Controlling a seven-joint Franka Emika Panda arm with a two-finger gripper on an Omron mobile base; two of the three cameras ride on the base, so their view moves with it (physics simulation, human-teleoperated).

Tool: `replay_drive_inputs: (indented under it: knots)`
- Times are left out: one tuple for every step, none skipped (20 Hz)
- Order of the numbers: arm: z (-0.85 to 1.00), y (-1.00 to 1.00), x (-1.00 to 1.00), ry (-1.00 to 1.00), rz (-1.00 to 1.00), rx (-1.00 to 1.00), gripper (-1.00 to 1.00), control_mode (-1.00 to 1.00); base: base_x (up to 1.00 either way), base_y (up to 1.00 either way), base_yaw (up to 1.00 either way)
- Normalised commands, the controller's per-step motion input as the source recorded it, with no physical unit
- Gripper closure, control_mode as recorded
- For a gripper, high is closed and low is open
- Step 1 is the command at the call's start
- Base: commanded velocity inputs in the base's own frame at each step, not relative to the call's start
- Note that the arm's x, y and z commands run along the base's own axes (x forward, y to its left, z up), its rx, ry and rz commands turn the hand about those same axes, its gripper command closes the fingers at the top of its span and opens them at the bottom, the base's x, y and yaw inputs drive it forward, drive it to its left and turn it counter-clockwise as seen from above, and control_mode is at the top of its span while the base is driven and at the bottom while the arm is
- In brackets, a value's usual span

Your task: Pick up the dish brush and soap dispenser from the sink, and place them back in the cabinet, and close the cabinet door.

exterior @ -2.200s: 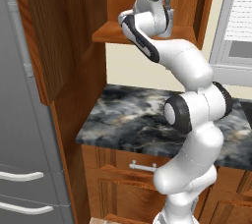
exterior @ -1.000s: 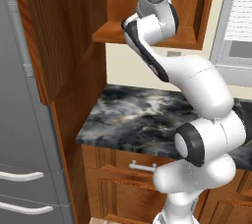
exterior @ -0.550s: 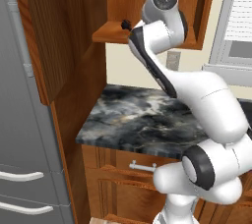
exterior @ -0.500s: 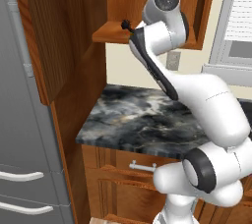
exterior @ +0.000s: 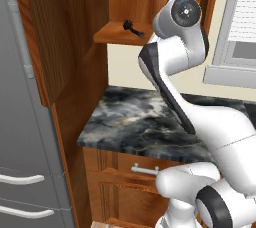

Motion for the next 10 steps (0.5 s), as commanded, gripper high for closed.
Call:
replay_drive_inputs:
  knots:
    - [0.09,0.24,-0.8,0.0,0.01,-0.19,-1.0,-1.0,0.0,0.0,0.0]
    - [0.11,0.28,-0.78,0.0,0.0,-0.2,-1.0,-1.0,0.0,0.0,0.0]
    - [0.11,0.27,-0.76,0.0,0.0,-0.19,-1.0,-1.0,0.0,0.0,0.0]
    - [0.12,0.26,-0.74,0.0,0.0,-0.19,-1.0,-1.0,0.0,0.0,0.0]
    - [0.11,0.27,-0.71,0.0,0.0,-0.18,-1.0,-1.0,0.0,0.0,0.0]
    - [0.11,0.28,-0.71,0.0,0.01,-0.18,-1.0,-1.0,0.0,0.0,0.0]
    - [0.1,0.24,-0.7,0.0,0.01,-0.17,-1.0,-1.0,0.0,0.0,0.0]
    - [0.13,0.24,-0.67,0.0,0.01,-0.17,-1.0,-1.0,0.0,0.0,0.0]
    - [0.13,0.26,-0.65,0.0,0.01,-0.18,-1.0,-1.0,0.0,0.0,0.0]
    - [0.15,0.26,-0.66,0.0,0.01,-0.17,-1.0,-1.0,0.0,0.0,0.0]
